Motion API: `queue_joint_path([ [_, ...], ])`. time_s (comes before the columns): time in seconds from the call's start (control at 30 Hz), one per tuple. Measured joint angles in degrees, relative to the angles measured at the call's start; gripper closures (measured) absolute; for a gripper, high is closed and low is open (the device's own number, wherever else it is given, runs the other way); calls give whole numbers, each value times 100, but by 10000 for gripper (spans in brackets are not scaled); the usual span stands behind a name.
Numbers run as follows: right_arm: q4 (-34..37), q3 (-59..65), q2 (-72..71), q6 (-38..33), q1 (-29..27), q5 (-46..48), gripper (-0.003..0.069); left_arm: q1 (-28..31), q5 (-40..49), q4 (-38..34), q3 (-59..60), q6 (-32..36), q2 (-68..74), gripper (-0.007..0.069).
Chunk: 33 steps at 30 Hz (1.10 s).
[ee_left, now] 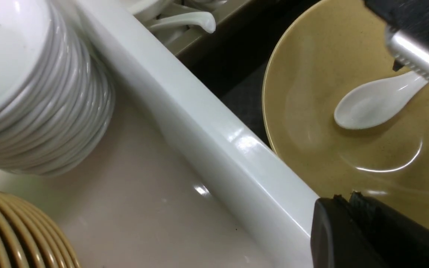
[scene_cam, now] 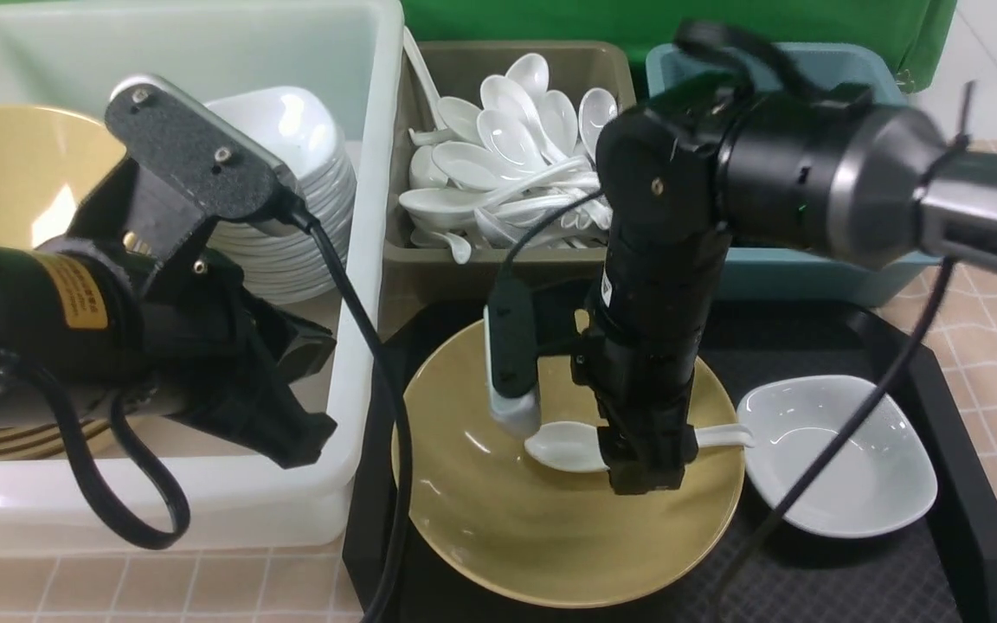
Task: On brown table put chopsticks spoon bowls plates into blue grey white boxes.
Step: 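Reach down and grasp the white spoon resting in the bowl with the right gripper, then place the white spoon into the bin of spoons with the right gripper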
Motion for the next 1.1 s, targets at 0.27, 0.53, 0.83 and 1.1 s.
queue_joint_path([
  [0.27, -19, 0, 333, 51, -6, -216, 229, 0, 0, -1, 0, 0, 7, 623],
  [0.53, -111, -394, 279, 247, 5, -9, 527, 219, -104, 247, -160, -434, 418, 623],
  [0.83, -678, -2104, 332, 1089, -193, -311, 526, 1648, 32, 153, -887, -611, 711, 623],
  [1.1, -719, -2535, 522, 2772, -603, -3336, 526, 1793, -133, -729, -1007, -194, 711, 623],
])
